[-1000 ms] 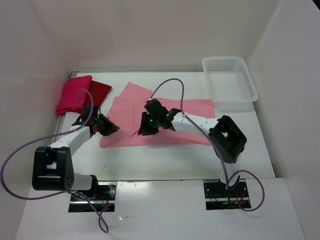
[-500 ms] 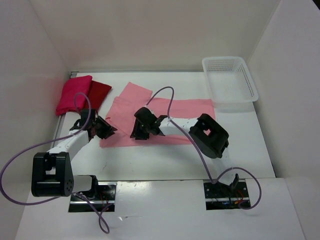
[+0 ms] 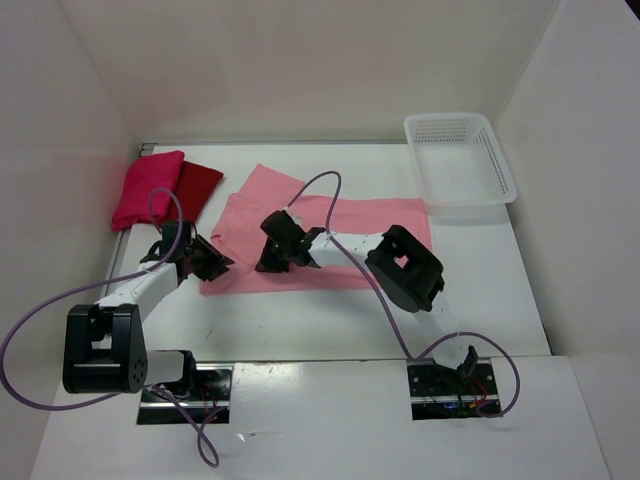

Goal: Fold and stack the t-shirts
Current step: Fold the flattened tshirt in 1/3 of the way

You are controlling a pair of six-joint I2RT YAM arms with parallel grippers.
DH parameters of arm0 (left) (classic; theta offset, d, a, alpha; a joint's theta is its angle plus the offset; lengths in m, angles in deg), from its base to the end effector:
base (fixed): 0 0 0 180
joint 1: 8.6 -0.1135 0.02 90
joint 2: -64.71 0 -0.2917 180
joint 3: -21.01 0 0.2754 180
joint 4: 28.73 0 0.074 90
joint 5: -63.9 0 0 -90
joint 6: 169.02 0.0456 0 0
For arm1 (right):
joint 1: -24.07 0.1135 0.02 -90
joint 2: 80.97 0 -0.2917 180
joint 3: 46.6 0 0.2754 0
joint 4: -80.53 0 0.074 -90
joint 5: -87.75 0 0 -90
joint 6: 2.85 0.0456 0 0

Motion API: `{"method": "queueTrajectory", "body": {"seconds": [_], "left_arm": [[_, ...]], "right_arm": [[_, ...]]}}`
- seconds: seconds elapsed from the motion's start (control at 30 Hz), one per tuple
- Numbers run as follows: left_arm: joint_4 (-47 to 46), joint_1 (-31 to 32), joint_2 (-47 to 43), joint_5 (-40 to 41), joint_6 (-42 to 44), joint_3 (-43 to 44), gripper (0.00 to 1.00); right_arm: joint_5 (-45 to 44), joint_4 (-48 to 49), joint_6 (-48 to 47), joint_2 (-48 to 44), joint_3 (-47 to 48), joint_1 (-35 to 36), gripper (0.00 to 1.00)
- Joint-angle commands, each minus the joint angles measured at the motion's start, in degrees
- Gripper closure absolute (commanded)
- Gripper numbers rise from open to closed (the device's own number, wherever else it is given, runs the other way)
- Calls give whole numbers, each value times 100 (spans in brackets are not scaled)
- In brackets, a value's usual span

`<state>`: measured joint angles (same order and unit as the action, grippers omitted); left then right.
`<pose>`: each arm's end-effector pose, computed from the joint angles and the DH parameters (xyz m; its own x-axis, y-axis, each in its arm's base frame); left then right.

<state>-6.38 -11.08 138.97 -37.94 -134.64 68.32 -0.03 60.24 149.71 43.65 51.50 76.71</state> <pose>0.2639 0.0021 0.1795 -0.5031 -0.8303 -0.2398 -0.5735 0.5283 -0.6260 0.3105 0.4096 0.1434 -0.9230 0.2524 -0.2903 0.0192 0.7840 0.6204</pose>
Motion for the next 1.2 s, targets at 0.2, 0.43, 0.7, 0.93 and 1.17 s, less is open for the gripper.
{"method": "queueTrajectory", "body": {"seconds": [0.2, 0.43, 0.7, 0.93, 1.17], "left_arm": [[-123, -33, -113, 243, 130, -106, 64], [-71, -33, 53, 428, 130, -106, 64], [43, -33, 54, 700, 130, -106, 64], [105, -33, -96, 446, 68, 192, 75], [-255, -33, 1089, 393, -195, 816, 87]], "right_arm": [[-12, 585, 467, -570, -333, -526, 99], [552, 1131, 994, -588, -650, -1097, 99], [938, 1455, 1583, -386, -650, -1274, 98], [694, 1210, 1250, -552, -449, -1336, 68], [148, 420, 196, -991, -105, -1265, 94]]}}
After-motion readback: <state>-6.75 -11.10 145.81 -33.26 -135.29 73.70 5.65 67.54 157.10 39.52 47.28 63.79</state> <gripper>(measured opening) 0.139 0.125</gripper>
